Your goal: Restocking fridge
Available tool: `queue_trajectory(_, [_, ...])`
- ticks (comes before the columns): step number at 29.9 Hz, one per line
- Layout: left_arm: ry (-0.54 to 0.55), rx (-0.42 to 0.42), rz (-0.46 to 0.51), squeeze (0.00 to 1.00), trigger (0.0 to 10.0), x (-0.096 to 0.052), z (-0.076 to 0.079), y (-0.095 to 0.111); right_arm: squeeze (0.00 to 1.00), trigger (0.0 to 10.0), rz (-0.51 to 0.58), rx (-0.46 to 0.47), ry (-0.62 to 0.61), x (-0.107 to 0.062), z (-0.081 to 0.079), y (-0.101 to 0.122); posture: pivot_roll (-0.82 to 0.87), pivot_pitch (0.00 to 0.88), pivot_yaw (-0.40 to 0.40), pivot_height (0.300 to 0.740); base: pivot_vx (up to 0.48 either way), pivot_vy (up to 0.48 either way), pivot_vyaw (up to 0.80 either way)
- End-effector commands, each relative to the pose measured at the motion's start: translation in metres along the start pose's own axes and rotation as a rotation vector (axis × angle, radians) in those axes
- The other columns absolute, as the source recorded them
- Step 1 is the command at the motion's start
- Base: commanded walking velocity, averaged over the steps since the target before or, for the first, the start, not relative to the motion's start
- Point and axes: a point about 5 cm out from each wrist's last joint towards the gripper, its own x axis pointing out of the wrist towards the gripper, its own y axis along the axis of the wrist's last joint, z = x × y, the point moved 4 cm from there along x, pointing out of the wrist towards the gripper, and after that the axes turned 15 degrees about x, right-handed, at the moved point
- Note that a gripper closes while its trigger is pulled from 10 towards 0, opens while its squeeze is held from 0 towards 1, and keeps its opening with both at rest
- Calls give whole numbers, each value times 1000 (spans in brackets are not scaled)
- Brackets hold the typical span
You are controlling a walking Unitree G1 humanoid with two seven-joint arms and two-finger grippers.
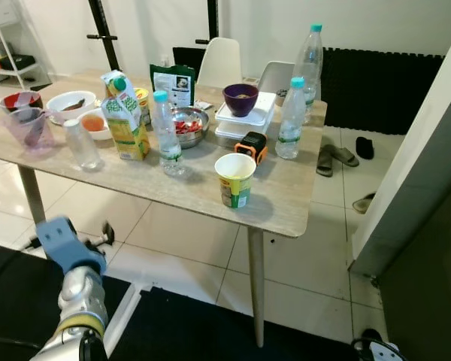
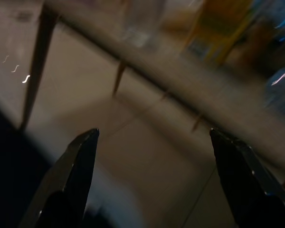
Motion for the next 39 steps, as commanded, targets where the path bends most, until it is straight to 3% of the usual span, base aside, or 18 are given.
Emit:
queue_trajectory(1, [-16, 19, 106, 1000, 10000, 8, -4, 28, 0, 10000, -11, -5, -2, 0, 0, -4, -13, 0, 15, 740, 0, 0, 0])
queue_trajectory(2, [-86, 25, 271, 1000, 10000, 21, 11, 74, 0, 10000, -13, -7, -1, 0, 0, -4, -13, 0, 15, 740, 0, 0, 0])
queue_trajectory(4, [-209, 50, 479, 1000, 10000, 28, 39, 133, 0, 10000, -15, -9, -1, 0, 0, -5, -13, 0, 15, 740, 0, 0, 0])
queue_trajectory(5, [-209, 50, 479, 1000, 10000, 28, 39, 133, 0, 10000, -15, -9, -1, 0, 0, -5, -13, 0, 15, 740, 0, 0, 0])
queue_trajectory(6, [-343, 100, 564, 831, 10000, 26, 68, 158, 0, 10000, -17, -9, 0, 0, 0, -6, -15, 0, 18, 740, 0, 0, 0])
queue_trajectory(9, [-343, 100, 564, 831, 10000, 26, 68, 158, 0, 10000, -17, -9, 0, 0, 0, -6, -15, 0, 18, 740, 0, 0, 0])
queue_trajectory(10, [-556, 209, 602, 0, 10000, 20, 109, 168, 0, 10000, -20, -11, 1, 0, -1, -8, -17, 0, 21, 740, 0, 0, 0])
queue_trajectory(11, [-639, 256, 608, 0, 10000, 17, 124, 168, 0, 10000, -21, -12, 1, 0, -1, -8, -17, 0, 21, 740, 0, 0, 0])
queue_trajectory(15, [-739, 329, 601, 0, 10000, 13, 140, 164, 0, 10000, -22, -12, 2, 0, -1, -9, -22, 0, 20, 740, 0, 0, 0])
queue_trajectory(17, [-948, 536, 558, 0, 10000, 4, 165, 151, 0, 10000, -24, -13, 1, 0, -1, -10, -27, 0, 28, 740, 0, 0, 0])
queue_trajectory(18, [-948, 536, 558, 0, 10000, 4, 165, 151, 0, 10000, -24, -13, 1, 0, -1, -10, -27, 0, 28, 740, 0, 0, 0])
queue_trajectory(20, [-1096, 832, 478, 0, 10000, 0, 175, 133, 0, 10000, -30, -16, -1, 0, 0, -13, -24, 0, 35, 740, 0, 0, 0])
queue_trajectory(21, [-1096, 832, 478, 0, 10000, 0, 175, 133, 0, 10000, -30, -16, -1, 0, 0, -13, -24, 0, 35, 740, 0, 0, 0])
queue_trajectory(23, [-1125, 1053, 416, 0, 10000, 4, 172, 123, 0, 10000, -36, -18, -3, -1, 1, -16, -24, 0, 40, 740, 0, 0, 0])
queue_trajectory(24, [-1125, 1053, 416, 0, 10000, 4, 172, 123, 0, 10000, -36, -18, -3, -1, 1, -16, -24, 0, 40, 740, 0, 0, 0])
queue_trajectory(27, [-1156, 1265, 363, 0, 10000, 9, 175, 120, 0, 10000, -49, -16, -1, -1, -1, -23, -31, 0, 57, 740, 0, 0, 0])
queue_trajectory(31, [-1204, 1362, 334, 0, 10000, 8, 181, 118, 0, 10000, -55, -17, 4, -1, -3, -27, -28, 0, 63, 740, 0, 0, 0])
queue_trajectory(39, [-1313, 1378, 272, 0, 10000, 3, 188, 111, 0, 10000, -57, -16, 6, -1, -5, -29, -46, 10, 85, 740, 0, 0, 0])
